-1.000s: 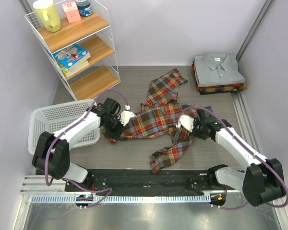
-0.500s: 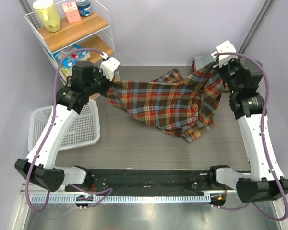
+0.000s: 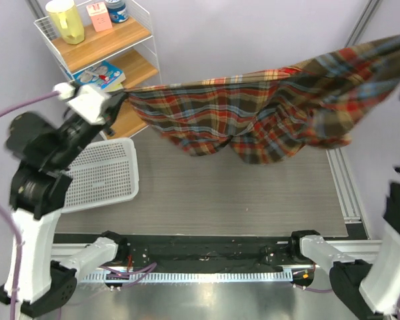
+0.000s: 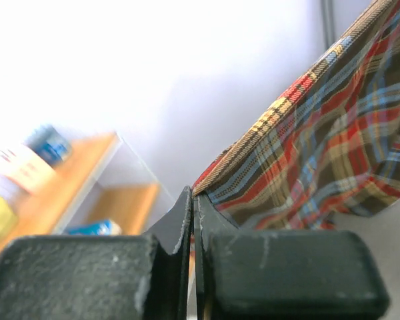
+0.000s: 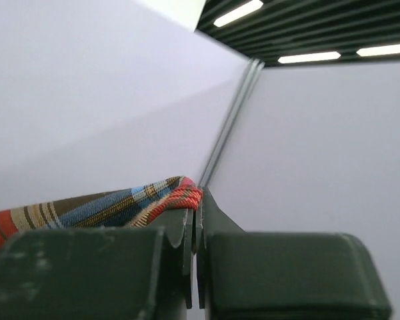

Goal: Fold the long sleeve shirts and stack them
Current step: Flatten the shirt out

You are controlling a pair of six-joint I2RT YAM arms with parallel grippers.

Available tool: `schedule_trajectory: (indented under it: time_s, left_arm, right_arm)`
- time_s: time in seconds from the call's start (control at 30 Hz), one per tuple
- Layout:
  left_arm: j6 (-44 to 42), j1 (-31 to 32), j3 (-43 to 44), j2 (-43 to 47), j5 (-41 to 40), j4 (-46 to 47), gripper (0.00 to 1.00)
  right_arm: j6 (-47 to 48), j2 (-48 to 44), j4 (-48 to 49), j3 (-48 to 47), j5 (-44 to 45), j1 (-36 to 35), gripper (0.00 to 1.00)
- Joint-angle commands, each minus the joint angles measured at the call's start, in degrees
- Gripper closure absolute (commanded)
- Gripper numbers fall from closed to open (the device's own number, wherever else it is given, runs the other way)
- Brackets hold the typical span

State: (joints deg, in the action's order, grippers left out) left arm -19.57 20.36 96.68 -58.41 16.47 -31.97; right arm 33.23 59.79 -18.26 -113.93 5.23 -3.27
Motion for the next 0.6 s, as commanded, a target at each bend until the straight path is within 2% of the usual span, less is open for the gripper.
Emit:
schedule_trajectory:
  time_s: [0.0,0.13,0.3,0.4,0.57]
  left_arm:
    - [4.97,-0.06,4.21,5.32,2.43,9.02,1.00]
    - [8.23,-0.14,7.72,5.94,0.94,10.52,1.00]
    - [7.89,-0.14,7.73,2.78,-2.75,10.61,1.00]
    - [5.61,-0.06,5.28,-0.55,-6.09,9.91,1.00]
    - [-0.02,-0.06,-2.97,-6.79,-10.13,13.49,1.00]
  right_arm:
    - [0.78,-3.01,1.65,-12.00,3.11,0.02,0.99]
    - [2.80,-1.26,2.52,-17.46,3.38,0.10,0.99]
    - [6.67,4.01,9.19,-15.80,2.59,0.19,0.99]
    - [6.93,8.14,13.23,-10.80,0.57,0.19,0.99]
    - [7.73,14.90,20.72,3.94,-1.63,0.19,0.99]
